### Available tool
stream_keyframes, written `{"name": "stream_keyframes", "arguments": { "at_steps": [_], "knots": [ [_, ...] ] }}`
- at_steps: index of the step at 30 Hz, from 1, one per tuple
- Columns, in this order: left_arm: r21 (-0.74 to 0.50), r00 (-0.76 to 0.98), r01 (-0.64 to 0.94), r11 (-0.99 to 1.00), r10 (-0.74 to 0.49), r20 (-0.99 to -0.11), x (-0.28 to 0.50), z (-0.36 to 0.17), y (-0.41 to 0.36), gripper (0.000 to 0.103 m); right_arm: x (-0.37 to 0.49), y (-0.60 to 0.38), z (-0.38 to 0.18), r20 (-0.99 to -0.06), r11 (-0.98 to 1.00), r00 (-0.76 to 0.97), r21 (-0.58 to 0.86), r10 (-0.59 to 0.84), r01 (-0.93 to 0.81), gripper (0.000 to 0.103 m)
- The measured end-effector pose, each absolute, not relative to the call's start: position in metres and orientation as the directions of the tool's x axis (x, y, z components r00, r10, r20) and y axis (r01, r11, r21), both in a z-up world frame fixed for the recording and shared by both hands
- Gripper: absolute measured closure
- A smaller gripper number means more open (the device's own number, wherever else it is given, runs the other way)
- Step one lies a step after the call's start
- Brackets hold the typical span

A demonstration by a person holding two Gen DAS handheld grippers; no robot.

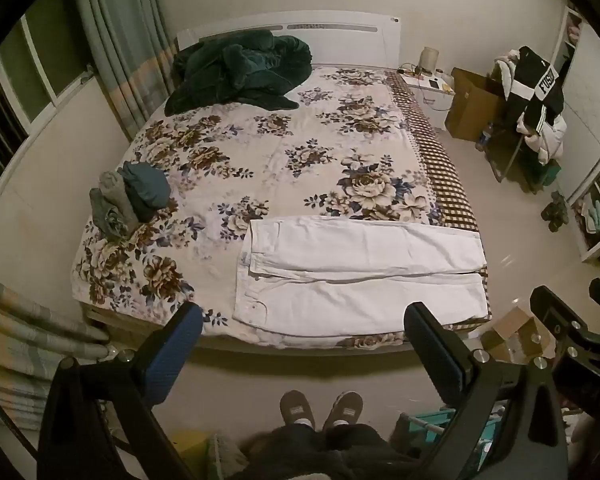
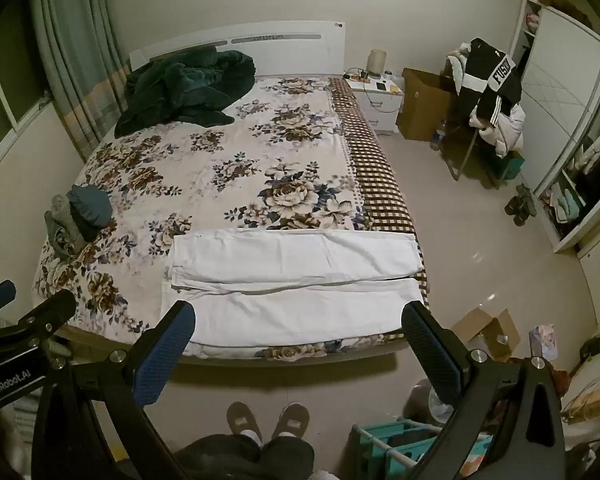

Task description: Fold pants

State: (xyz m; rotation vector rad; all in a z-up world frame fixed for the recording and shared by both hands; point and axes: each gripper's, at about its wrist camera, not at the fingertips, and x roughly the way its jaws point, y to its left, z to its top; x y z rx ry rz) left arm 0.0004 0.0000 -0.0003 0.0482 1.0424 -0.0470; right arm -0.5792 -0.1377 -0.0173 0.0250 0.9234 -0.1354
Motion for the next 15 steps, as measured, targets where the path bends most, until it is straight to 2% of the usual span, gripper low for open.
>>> {"name": "stream_keyframes", "arguments": {
  "at_steps": [15],
  "knots": [
    [0.017, 0.509, 0.058, 0.998, -0.015, -0.861, 0.0001, 0.0054, -0.0021, 0.0, -0.5794, -0.1363, -0.0147, -0.798, 0.991, 0.593, -0.04, -0.107, 0.125, 0.0]
  ]
}}
